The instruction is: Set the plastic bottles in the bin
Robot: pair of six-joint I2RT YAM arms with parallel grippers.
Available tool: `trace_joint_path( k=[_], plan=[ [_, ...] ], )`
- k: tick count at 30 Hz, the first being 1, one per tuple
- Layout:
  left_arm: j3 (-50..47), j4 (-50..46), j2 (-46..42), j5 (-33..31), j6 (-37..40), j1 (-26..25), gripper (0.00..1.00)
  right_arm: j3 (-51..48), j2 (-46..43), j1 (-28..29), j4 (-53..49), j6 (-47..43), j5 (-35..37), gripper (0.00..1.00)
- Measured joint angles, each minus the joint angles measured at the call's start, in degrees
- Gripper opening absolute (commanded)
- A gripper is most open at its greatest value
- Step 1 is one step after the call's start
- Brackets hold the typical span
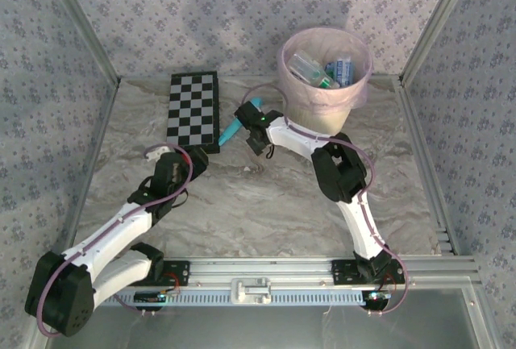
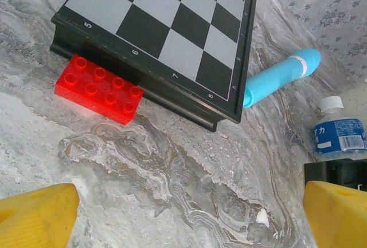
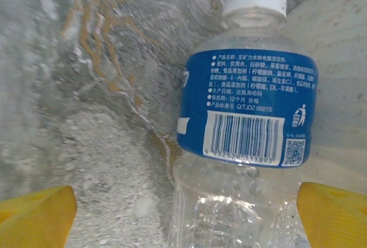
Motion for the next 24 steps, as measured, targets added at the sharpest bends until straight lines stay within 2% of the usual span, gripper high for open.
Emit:
trace_joint_path(
  k=[8,24],
  plan=[
    [0.0,0.0,0.0,0.0,-0.1,0.0,1.00,0.2,0.8,-1.0,-1.5,-0.4,-0.8,0.95],
    [0.0,0.0,0.0,0.0,-0.1,0.0,1.00,0.1,1.5,-1.9,-1.7,1.6,-9.0,0.60]
  ],
)
